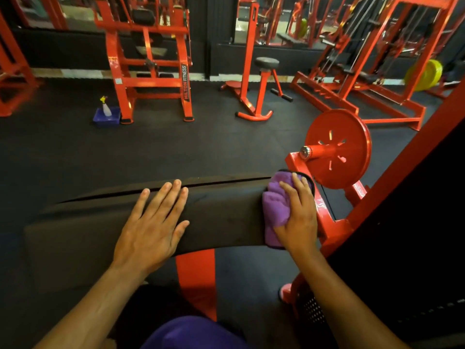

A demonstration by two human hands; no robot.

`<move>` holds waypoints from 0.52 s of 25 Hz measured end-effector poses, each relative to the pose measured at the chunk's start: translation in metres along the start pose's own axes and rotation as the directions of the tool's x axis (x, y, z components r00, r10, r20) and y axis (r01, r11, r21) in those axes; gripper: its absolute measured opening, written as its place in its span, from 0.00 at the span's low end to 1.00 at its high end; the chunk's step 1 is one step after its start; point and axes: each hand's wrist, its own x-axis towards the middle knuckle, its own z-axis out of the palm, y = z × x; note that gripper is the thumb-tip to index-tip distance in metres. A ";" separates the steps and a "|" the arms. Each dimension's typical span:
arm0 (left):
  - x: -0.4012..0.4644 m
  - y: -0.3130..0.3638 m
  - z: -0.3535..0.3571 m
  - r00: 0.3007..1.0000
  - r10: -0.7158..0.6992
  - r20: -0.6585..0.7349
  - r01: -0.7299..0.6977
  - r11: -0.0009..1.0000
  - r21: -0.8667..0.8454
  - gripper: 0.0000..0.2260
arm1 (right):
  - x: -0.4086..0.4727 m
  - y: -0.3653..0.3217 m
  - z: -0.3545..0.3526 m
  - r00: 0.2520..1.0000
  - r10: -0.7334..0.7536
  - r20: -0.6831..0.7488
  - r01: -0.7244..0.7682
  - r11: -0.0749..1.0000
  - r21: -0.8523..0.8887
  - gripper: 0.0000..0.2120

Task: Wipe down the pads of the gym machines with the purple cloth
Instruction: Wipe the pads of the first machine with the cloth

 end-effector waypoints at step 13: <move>-0.020 -0.011 0.004 0.997 -0.074 -0.039 0.073 0.997 -0.016 0.32 | 0.006 0.002 -0.005 0.992 0.125 -0.031 -0.118 0.981 0.153 0.28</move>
